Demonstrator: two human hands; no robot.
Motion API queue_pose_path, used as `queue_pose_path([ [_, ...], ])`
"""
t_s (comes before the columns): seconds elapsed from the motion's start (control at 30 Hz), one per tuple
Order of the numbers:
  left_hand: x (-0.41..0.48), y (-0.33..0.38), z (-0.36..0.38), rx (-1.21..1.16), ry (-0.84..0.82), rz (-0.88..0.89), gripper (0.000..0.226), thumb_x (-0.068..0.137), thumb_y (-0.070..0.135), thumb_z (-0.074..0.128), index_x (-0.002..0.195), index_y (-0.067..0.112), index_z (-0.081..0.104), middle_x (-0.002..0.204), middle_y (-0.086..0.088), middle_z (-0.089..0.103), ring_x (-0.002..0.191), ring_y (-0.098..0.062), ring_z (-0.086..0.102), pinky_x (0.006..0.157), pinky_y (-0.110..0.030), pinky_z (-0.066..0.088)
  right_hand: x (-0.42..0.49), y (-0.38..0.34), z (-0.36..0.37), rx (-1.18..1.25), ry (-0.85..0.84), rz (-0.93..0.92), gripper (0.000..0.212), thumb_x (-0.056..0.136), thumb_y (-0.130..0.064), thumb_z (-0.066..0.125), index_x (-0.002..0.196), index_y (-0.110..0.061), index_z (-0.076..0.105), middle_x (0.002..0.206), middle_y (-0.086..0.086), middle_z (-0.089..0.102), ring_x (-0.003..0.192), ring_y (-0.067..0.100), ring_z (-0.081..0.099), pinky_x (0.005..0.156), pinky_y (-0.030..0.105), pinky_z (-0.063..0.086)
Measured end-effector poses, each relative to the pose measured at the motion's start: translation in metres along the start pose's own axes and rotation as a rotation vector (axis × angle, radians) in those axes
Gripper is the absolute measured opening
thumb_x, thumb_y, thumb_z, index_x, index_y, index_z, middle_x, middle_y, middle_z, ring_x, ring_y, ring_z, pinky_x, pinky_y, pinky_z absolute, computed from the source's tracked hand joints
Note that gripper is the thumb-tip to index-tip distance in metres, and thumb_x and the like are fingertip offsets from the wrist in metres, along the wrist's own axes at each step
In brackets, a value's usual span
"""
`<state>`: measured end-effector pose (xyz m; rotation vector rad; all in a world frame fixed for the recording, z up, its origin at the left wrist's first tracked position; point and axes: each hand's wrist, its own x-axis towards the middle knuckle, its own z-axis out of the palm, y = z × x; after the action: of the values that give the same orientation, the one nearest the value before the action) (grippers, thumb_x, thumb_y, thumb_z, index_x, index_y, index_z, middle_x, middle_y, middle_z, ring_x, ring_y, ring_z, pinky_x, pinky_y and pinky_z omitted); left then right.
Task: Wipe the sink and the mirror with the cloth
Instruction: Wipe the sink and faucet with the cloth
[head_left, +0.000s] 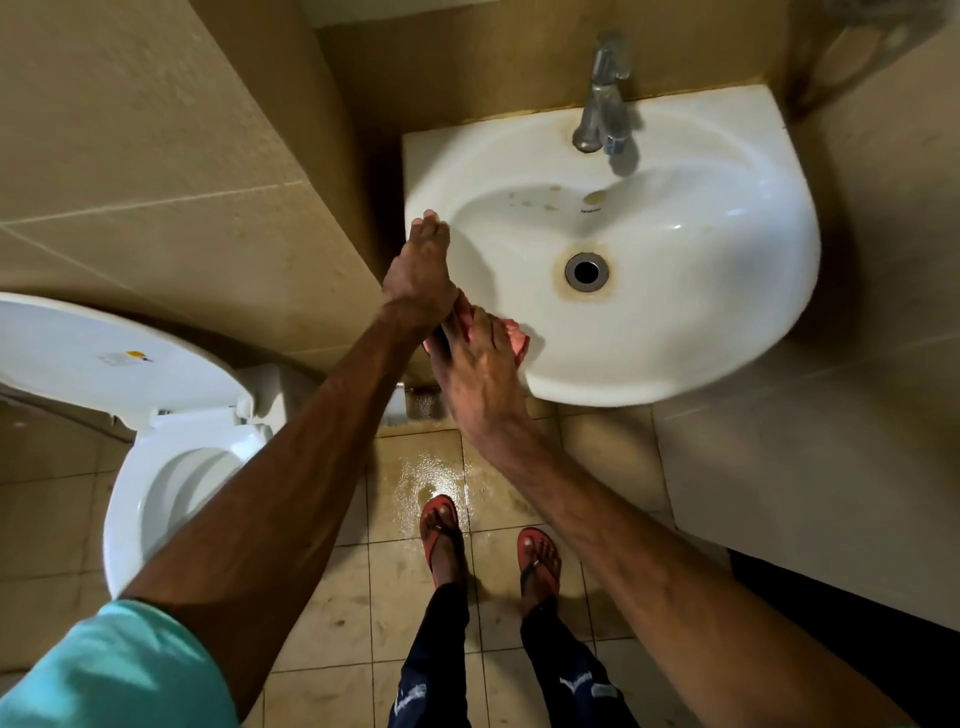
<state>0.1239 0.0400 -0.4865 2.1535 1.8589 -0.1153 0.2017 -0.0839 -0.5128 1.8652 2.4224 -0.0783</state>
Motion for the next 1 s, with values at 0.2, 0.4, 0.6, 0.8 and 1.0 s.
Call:
queue_pose_path([
  [0.2, -0.017, 0.018, 0.011, 0.162, 0.048, -0.037, 0.071, 0.094, -0.002, 0.049, 0.157, -0.003, 0.018, 0.167, -0.016, 0.013, 0.157, -0.028, 0.016, 0.118, -0.038, 0.041, -0.054, 0.05, 0.019, -0.028, 0.212, -0.106, 0.059, 0.104, -0.018, 0.053, 0.16, -0.019, 0.034, 0.167, 0.005, 0.037, 0.142, 0.031, 0.052, 0.114, 0.047, 0.047],
  [0.4, -0.017, 0.014, 0.018, 0.185, 0.086, -0.012, 0.071, 0.094, -0.001, 0.048, 0.157, -0.004, 0.016, 0.167, -0.017, 0.014, 0.157, -0.028, 0.015, 0.12, -0.039, 0.038, -0.101, 0.103, 0.047, -0.083, 0.395, -0.127, 0.057, 0.107, 0.0, 0.027, 0.158, -0.023, 0.043, 0.165, -0.002, 0.042, 0.145, 0.03, 0.051, 0.114, 0.047, 0.048],
  [0.6, -0.021, 0.02, 0.022, 0.198, 0.075, -0.05, 0.069, 0.095, 0.001, 0.052, 0.156, -0.005, 0.021, 0.168, -0.02, 0.009, 0.158, -0.032, 0.01, 0.116, -0.043, 0.043, -0.124, 0.121, 0.052, -0.014, 0.431, 0.009, 0.084, 0.078, 0.015, 0.063, 0.152, -0.025, 0.053, 0.159, -0.004, 0.051, 0.144, 0.03, 0.052, 0.115, 0.05, 0.046],
  [0.8, -0.021, 0.028, 0.018, 0.149, 0.078, -0.107, 0.055, 0.09, -0.003, 0.06, 0.143, -0.003, 0.045, 0.165, -0.019, 0.02, 0.154, -0.032, 0.025, 0.106, -0.045, 0.053, -0.098, 0.076, 0.037, 0.168, 0.358, 0.066, 0.06, 0.093, 0.003, 0.045, 0.148, -0.017, 0.058, 0.154, 0.002, 0.057, 0.142, 0.028, 0.055, 0.117, 0.051, 0.044],
  [1.0, -0.022, 0.028, 0.018, 0.155, 0.07, -0.099, 0.046, 0.09, 0.0, 0.06, 0.135, -0.004, 0.05, 0.163, -0.019, 0.021, 0.151, -0.032, 0.032, 0.103, -0.045, 0.054, -0.067, 0.058, 0.012, 0.286, 0.118, -0.005, 0.062, 0.094, -0.011, 0.037, 0.155, -0.016, 0.045, 0.16, 0.004, 0.049, 0.145, 0.025, 0.047, 0.119, 0.046, 0.037],
])
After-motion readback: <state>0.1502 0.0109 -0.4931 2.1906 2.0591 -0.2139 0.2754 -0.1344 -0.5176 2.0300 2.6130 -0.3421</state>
